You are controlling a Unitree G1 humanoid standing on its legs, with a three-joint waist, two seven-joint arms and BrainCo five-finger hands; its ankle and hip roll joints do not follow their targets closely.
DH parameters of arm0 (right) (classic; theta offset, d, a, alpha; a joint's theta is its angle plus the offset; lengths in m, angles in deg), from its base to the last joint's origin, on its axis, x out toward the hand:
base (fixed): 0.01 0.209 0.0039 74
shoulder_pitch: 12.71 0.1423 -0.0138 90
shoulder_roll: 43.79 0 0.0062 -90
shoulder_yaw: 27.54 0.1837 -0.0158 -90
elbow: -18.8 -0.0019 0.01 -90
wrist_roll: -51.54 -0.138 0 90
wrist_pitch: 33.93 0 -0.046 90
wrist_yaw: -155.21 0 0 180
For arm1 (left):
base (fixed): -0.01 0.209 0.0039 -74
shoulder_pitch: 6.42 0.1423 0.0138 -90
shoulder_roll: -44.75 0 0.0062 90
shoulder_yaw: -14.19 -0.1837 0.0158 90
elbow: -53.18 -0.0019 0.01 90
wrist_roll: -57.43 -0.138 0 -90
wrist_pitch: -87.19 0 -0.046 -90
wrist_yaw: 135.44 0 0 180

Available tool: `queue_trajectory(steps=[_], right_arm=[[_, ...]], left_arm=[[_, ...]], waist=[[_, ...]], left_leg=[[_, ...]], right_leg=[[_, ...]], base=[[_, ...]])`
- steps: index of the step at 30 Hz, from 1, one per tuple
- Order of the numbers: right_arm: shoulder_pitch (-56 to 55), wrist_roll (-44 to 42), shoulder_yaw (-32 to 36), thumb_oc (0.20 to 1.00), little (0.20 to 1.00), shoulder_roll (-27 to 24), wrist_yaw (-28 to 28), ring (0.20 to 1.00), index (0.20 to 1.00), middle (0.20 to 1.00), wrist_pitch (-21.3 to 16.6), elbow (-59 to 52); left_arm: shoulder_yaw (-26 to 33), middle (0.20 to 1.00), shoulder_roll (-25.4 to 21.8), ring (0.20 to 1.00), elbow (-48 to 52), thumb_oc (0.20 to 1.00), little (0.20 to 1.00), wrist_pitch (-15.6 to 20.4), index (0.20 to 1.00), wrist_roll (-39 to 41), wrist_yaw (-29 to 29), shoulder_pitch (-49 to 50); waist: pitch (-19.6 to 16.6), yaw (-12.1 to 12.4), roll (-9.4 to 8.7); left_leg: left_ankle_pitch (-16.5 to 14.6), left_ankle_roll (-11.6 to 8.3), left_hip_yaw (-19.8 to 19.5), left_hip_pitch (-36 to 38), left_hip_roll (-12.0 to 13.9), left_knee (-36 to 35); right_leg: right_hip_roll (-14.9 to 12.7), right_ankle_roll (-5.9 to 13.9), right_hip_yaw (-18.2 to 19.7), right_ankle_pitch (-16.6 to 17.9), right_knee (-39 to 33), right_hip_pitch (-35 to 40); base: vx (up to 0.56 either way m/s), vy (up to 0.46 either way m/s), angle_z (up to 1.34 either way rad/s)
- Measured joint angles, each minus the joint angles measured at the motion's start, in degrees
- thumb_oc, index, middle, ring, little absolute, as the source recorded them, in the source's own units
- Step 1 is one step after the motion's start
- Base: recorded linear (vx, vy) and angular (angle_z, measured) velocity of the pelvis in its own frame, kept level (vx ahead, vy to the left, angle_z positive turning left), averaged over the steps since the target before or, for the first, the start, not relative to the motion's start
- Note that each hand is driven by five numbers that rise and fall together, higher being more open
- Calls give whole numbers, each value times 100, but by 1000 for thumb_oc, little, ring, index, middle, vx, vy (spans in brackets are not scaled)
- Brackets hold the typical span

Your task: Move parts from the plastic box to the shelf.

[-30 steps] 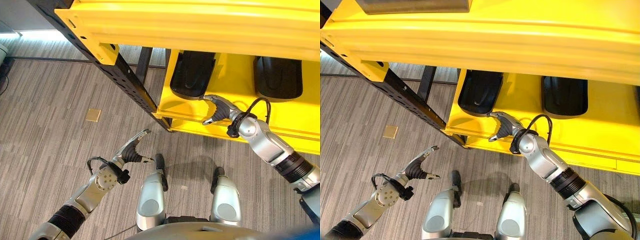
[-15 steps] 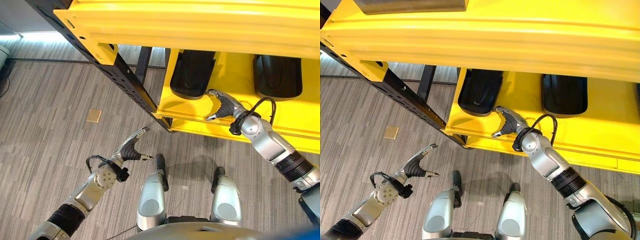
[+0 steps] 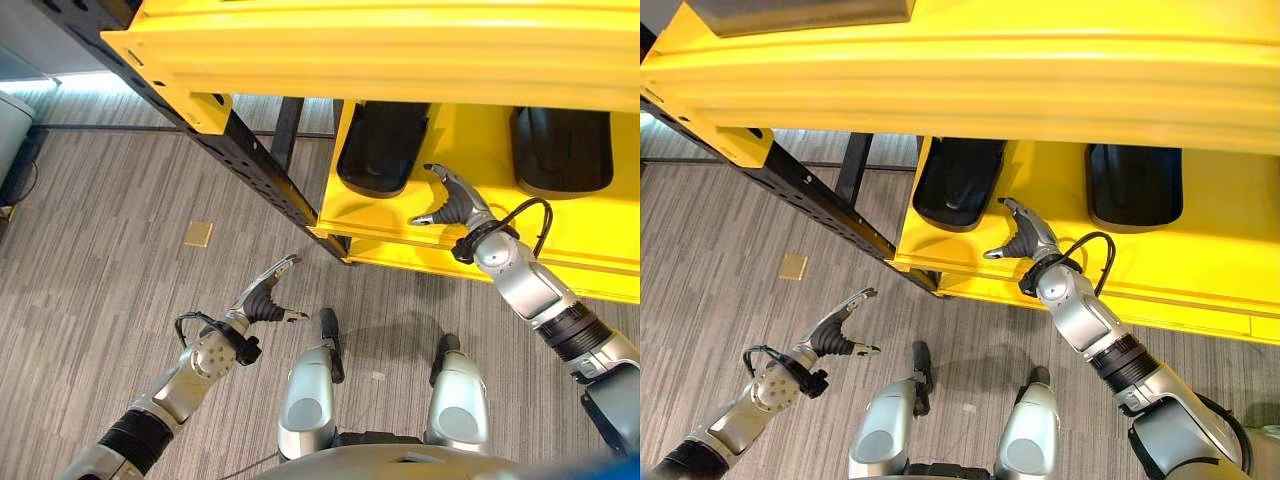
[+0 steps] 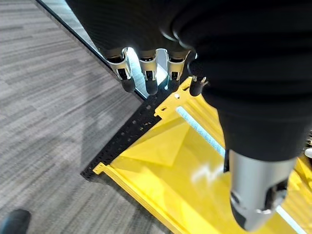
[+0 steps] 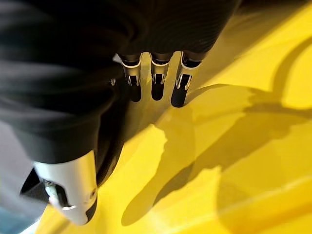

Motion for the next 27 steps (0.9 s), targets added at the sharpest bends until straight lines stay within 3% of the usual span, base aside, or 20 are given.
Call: queue_trajectory(steps=[4, 6, 8, 12, 17, 20, 24, 27], right_arm=[[-234, -138, 497, 1000, 1000, 72, 789, 1000, 1000, 1000, -17, -92], [-521, -126, 731, 1000, 1000, 93, 1043, 1000, 1000, 1000, -111, -704], [-688, -109, 770, 1000, 1000, 94, 1136, 1000, 1000, 1000, -200, -1274], [-801, -106, 750, 1000, 1000, 88, 1254, 1000, 1000, 1000, -237, -1338], [-813, 66, 735, 1000, 1000, 85, 1299, 1000, 1000, 1000, -846, -1903], [-496, 240, 542, 1000, 1000, 70, 782, 1000, 1000, 1000, -1201, -2528], [182, 341, -96, 1000, 1000, -18, -295, 1000, 1000, 1000, -1228, -2664], [597, 333, -916, 1000, 1000, -214, -1011, 1000, 1000, 1000, -1172, -2526]], left_arm=[[-7, 1000, 1, 1000, -6, 1000, 1000, -6, 1000, -1, -147, 39], [-20, 1000, 76, 1000, -39, 1000, 1000, -11, 1000, 0, -256, 15], [-19, 1000, 154, 1000, -69, 1000, 1000, -19, 1000, 0, -343, 21], [-21, 1000, 198, 1000, -97, 1000, 1000, -19, 1000, 2, -457, 32], [-151, 1000, 201, 1000, -152, 1000, 1000, -13, 1000, 11, -622, 72], [-249, 1000, 199, 1000, -150, 1000, 1000, -11, 1000, 41, -634, 49], [-246, 1000, 197, 1000, -153, 1000, 1000, -5, 1000, 64, -634, -61], [-246, 1000, 183, 1000, -241, 1000, 1000, 9, 1000, 210, -623, -97]], waist=[[0, -91, -1], [0, -171, -1], [1, -270, -1], [-1, -341, 2], [-1, -336, 32], [-14, -325, 73], [-19, -213, 81], [-22, 53, 86]], left_leg=[[-4, 3, 32, 12, -3, -4], [-10, 6, 53, 17, 1, 6], [-17, 13, 109, 34, 3, 5], [-27, 15, 193, 80, 16, 0], [-25, 15, 243, 81, 7, -62], [-21, 20, 281, 105, -9, -91], [-20, 22, 278, 103, -31, -94], [-14, 30, 241, 71, -38, -83]], right_leg=[[6, 14, 36, 22, -18, -5], [12, 14, 68, 24, -26, -13], [14, 19, 123, 43, -33, -31], [26, 21, 194, 79, -62, -41], [19, 35, 232, 128, -133, -71], [4, 62, 256, 166, -206, -46], [-7, 70, 248, 172, -207, -38], [-9, 68, 207, 168, -190, -29]], base=[[-1, 35, -4], [-9, 66, -6], [-11, 53, -12], [-19, 40, -10], [-13, 52, -4], [-4, 25, -4], [0, 0, 0], [-36, -18, 8]])
